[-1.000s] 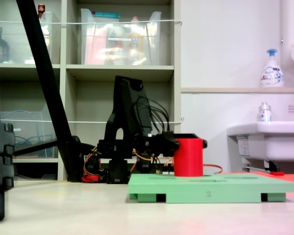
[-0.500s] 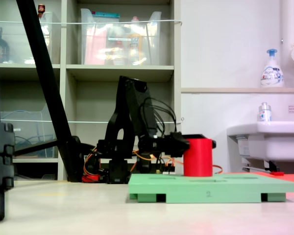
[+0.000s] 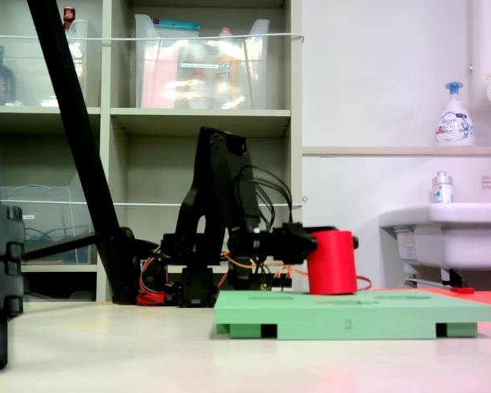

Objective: Put the cylinder block into the corresponding hole

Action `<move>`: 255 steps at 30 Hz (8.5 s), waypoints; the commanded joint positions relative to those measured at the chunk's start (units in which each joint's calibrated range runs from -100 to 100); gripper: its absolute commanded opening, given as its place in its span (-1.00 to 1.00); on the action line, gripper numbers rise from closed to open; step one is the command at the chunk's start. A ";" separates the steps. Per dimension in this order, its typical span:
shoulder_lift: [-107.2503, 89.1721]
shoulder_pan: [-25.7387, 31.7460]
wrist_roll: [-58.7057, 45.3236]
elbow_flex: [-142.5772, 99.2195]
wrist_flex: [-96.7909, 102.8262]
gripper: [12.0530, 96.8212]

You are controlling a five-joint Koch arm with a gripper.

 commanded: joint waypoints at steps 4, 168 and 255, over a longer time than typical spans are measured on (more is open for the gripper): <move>-2.21 0.39 0.73 -1.81 3.64 -0.56; 30.76 -0.73 2.20 6.37 10.67 0.12; -81.40 -28.91 -53.24 -27.73 -87.55 -0.13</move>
